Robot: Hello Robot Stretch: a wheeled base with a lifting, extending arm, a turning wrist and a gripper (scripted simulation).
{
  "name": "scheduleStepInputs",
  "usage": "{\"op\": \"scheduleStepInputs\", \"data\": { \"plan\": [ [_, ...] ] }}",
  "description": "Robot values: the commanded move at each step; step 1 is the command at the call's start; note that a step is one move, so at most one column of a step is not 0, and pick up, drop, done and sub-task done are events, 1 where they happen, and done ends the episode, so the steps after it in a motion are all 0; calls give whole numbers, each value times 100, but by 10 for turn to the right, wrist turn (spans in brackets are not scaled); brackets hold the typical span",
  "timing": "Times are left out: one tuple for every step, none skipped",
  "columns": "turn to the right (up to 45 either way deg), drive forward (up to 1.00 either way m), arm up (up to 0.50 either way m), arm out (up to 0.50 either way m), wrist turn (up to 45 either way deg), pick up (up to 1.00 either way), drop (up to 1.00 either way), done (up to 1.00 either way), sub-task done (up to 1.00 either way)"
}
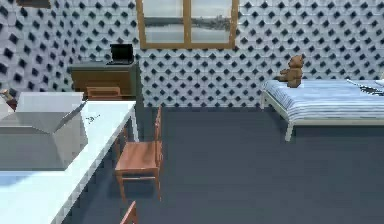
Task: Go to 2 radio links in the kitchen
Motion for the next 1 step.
{"op": "scheduleStepInputs", "data": {
  "plan": [
    [450, 0, 0, 0, 0, 0, 0, 0, 0]
  ]
}}
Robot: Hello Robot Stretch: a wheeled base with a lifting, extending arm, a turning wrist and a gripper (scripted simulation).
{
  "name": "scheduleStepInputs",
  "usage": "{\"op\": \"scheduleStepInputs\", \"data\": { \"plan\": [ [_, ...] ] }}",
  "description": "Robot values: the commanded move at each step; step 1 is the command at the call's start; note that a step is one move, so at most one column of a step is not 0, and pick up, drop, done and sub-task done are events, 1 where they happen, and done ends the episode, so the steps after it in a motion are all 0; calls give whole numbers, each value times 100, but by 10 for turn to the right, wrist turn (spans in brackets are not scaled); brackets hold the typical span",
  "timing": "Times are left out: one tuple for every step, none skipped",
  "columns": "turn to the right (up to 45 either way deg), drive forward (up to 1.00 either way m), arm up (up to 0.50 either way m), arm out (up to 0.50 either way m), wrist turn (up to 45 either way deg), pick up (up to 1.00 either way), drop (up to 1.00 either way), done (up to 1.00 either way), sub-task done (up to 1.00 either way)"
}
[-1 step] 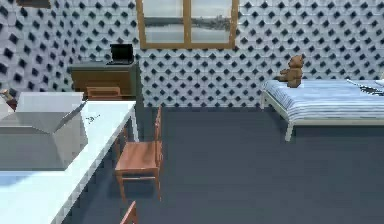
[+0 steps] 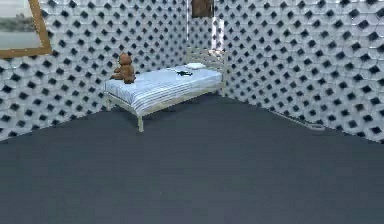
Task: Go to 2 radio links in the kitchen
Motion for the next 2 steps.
{"op": "scheduleStepInputs", "data": {
  "plan": [
    [450, 0, 0, 0, 0, 0, 0, 0, 0],
    [450, 0, 0, 0, 0, 0, 0, 0, 0]
  ]
}}
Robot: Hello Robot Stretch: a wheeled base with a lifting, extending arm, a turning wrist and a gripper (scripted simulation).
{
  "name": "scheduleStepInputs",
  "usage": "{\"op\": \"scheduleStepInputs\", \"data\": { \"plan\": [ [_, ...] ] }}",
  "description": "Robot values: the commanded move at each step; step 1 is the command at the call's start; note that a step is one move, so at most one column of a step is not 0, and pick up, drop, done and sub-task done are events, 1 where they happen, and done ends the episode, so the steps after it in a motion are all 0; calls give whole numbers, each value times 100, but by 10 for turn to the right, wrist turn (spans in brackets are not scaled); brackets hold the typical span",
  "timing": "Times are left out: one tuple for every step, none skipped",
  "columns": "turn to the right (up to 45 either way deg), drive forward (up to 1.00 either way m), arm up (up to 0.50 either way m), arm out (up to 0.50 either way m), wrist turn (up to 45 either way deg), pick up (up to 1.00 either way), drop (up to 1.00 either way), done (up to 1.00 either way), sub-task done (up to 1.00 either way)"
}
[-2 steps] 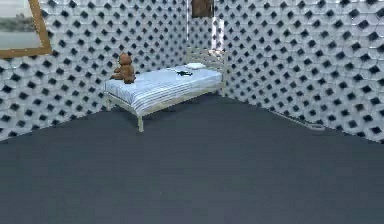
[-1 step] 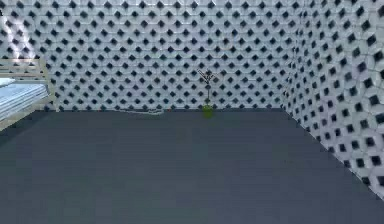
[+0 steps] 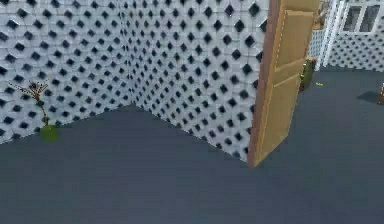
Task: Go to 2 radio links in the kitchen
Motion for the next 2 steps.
{"op": "scheduleStepInputs", "data": {
  "plan": [
    [360, 0, 0, 0, 0, 0, 0, 0, 0],
    [0, 100, 0, 0, 0, 0, 0, 0, 0]
  ]
}}
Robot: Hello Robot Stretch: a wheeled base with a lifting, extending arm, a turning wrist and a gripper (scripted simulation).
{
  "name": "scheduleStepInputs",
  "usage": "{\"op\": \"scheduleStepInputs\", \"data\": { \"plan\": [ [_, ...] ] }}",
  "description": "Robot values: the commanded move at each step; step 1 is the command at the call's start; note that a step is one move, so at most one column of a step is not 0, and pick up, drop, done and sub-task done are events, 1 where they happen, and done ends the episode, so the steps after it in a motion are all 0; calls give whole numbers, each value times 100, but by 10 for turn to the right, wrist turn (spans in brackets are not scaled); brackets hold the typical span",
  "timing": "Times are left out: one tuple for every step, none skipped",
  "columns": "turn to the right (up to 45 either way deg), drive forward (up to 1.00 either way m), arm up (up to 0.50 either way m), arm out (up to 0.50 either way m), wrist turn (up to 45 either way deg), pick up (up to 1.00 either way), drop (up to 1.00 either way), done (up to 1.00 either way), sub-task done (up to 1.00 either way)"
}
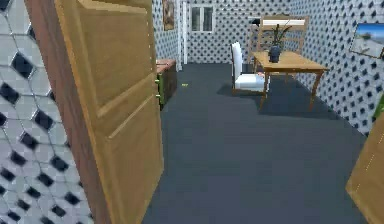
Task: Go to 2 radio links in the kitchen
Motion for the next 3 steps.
{"op": "scheduleStepInputs", "data": {
  "plan": [
    [0, 100, 0, 0, 0, 0, 0, 0, 0],
    [0, 100, 0, 0, 0, 0, 0, 0, 0],
    [30, 0, 0, 0, 0, 0, 0, 0, 0]
  ]
}}
